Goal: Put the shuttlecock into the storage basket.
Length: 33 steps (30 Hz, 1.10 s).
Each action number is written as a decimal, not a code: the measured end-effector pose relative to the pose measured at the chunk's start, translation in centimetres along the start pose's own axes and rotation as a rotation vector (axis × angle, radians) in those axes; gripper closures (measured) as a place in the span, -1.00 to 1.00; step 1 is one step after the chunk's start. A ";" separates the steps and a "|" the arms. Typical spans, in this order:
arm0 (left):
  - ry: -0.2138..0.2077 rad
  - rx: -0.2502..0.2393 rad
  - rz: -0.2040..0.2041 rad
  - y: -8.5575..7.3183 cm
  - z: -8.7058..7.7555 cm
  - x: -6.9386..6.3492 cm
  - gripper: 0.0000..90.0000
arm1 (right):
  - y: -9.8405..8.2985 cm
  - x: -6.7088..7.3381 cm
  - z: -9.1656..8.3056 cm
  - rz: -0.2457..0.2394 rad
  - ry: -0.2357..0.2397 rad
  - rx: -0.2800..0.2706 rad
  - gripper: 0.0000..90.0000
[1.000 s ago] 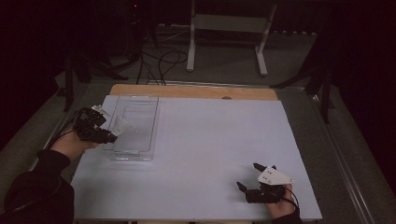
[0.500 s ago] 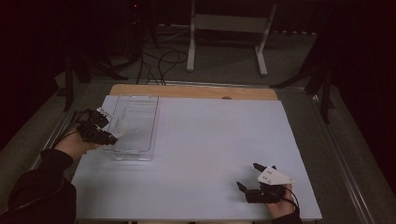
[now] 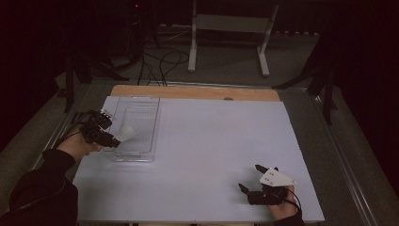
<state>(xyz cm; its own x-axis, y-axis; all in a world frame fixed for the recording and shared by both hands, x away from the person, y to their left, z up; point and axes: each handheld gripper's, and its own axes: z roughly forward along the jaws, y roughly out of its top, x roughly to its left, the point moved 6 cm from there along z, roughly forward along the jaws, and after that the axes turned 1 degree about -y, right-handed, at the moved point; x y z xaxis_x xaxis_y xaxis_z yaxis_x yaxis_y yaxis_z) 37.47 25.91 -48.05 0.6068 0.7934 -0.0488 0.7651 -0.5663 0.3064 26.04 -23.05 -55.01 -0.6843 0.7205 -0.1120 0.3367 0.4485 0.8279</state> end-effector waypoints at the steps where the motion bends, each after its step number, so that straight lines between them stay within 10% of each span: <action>1: 0.000 0.000 0.000 0.0 0.0 0.0 0.18 | 0.0 0.0 0.0 0.000 0.000 0.000 -0.78; 13: 0.044 -0.034 -0.021 0.6 -0.8 -0.2 -0.33 | 0.0 0.0 0.0 0.001 -0.001 -0.001 -0.78; 24: -0.043 -0.046 -0.039 0.6 -1.0 -0.4 -0.92 | 0.0 0.0 0.0 -0.003 0.000 0.002 -0.78; 33: -0.033 -0.072 -0.015 1.1 -1.2 -0.9 -1.00 | 0.0 0.0 0.0 -0.001 0.000 0.000 -0.78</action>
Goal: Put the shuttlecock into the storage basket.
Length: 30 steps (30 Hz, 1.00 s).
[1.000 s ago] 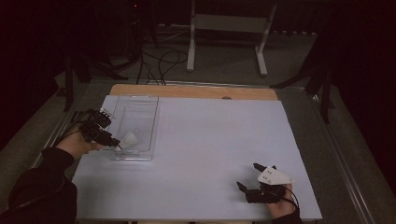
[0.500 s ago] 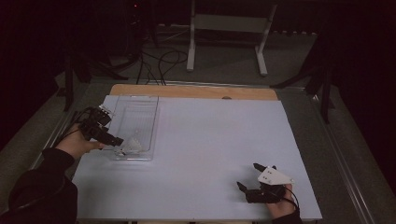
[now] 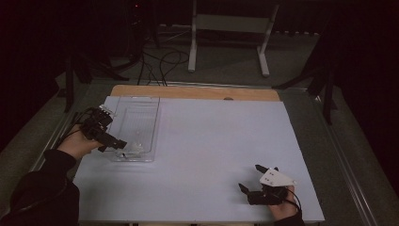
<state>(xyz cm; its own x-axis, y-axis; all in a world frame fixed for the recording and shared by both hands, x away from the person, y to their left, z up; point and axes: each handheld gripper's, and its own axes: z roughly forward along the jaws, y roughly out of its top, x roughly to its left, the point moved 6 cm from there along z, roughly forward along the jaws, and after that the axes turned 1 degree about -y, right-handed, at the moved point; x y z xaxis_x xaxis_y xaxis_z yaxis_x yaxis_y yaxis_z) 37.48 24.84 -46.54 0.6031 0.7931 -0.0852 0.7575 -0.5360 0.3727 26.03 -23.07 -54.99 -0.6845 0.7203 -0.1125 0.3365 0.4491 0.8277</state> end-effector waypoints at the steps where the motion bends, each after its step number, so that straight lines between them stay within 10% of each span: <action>1: 0.003 -0.004 0.003 0.1 0.0 -0.1 -1.00 | 0.0 0.0 0.0 0.002 0.000 0.000 -0.78; 30: -0.007 -0.065 0.075 2.4 -0.2 -2.1 -1.00 | 0.0 -0.1 0.0 0.008 -0.002 0.000 -0.78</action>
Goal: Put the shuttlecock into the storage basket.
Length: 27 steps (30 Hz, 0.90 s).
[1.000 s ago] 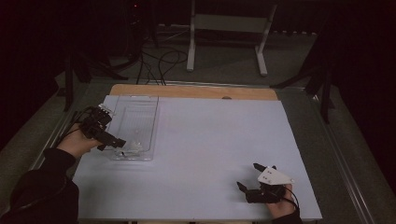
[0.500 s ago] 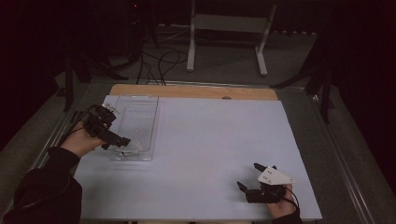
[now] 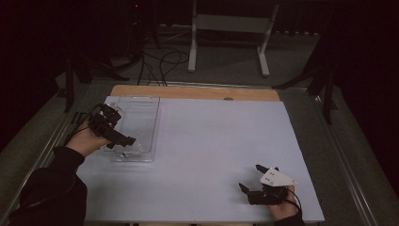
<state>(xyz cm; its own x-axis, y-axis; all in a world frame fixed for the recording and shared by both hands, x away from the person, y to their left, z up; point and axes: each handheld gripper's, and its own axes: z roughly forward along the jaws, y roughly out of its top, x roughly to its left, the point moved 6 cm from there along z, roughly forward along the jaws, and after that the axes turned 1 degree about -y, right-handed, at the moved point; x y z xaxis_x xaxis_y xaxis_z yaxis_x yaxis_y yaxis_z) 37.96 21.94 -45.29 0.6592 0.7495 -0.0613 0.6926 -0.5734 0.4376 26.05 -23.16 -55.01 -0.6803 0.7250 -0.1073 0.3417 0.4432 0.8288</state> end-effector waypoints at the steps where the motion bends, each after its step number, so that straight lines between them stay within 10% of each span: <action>1: -0.005 -0.001 0.006 0.1 0.1 -0.2 -1.00 | 0.0 0.0 0.0 0.000 0.000 0.000 -0.78; 27: -0.042 -0.093 0.114 3.2 0.6 -3.9 -1.00 | 0.0 0.0 0.0 -0.002 0.001 0.004 -0.78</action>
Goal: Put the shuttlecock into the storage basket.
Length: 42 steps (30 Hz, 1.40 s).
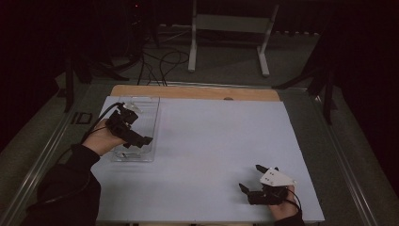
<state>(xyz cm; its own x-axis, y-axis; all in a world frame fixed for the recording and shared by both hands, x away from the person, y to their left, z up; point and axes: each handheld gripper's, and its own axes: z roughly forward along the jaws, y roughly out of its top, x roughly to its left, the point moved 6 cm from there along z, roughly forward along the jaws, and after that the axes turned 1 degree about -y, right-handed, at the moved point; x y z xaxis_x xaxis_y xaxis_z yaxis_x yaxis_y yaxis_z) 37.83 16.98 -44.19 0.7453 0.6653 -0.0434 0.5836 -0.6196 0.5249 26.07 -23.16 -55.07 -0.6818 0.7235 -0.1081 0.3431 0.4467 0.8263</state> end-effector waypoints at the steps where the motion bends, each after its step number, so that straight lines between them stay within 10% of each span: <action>1: 0.002 -0.002 0.009 0.2 0.1 -0.2 -1.00 | 0.0 0.0 0.0 -0.001 -0.001 0.000 -0.78; 42: -0.164 -0.059 0.170 2.6 2.7 -7.4 -1.00 | 0.0 0.1 0.0 -0.003 0.002 0.001 -0.78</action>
<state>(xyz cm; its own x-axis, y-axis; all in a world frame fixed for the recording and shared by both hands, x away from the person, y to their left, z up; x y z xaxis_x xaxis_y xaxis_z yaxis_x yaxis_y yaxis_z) 34.75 9.29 -44.80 0.8766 0.4737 -0.0853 0.4288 -0.6882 0.5853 26.04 -23.11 -55.06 -0.6843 0.7210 -0.1091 0.3416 0.4492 0.8256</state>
